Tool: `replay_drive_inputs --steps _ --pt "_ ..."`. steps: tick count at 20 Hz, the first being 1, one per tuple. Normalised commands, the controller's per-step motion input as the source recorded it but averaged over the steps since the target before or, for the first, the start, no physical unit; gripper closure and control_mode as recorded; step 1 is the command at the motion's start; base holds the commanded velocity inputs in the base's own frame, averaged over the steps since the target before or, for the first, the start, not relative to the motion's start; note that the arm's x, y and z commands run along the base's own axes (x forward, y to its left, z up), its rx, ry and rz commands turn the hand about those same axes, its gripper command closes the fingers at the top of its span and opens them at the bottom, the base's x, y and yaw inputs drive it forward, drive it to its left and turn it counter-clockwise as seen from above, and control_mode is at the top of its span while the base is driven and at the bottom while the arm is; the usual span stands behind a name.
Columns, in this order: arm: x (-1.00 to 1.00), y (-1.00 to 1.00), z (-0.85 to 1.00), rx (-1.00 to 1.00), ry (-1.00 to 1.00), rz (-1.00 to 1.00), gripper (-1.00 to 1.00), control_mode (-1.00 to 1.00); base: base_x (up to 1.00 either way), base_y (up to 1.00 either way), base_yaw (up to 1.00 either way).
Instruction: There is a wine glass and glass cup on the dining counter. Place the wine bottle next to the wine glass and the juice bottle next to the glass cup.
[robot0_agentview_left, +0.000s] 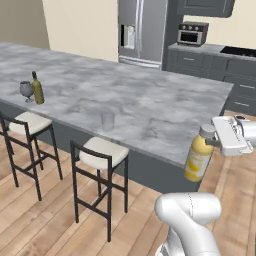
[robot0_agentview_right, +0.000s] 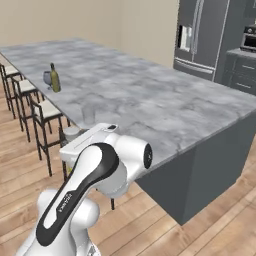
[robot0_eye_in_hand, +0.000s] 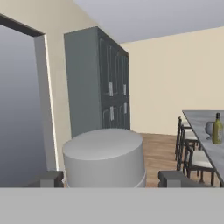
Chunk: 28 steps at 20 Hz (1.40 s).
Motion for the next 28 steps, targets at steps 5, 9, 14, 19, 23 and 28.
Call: replay_drive_inputs --steps 5,9,14,19,23,28 --pt "0.0 0.0 0.0 0.0 0.0 0.0 1.0 1.0 0.3 0.57 -0.41" --pt "0.0 0.0 0.0 0.0 0.0 0.0 1.0 1.0 0.15 0.63 -0.37" --pt "0.0 0.0 0.0 0.0 0.0 0.0 1.0 1.0 0.04 0.67 -0.34" --pt "0.0 0.0 0.0 0.0 0.0 0.0 1.0 1.0 0.01 0.68 -0.31" --pt "0.0 0.0 0.0 0.0 0.0 0.0 1.0 1.0 -0.2 0.64 -0.25" --pt "0.0 0.0 0.0 0.0 0.0 0.0 1.0 1.0 -0.29 0.64 -0.2"
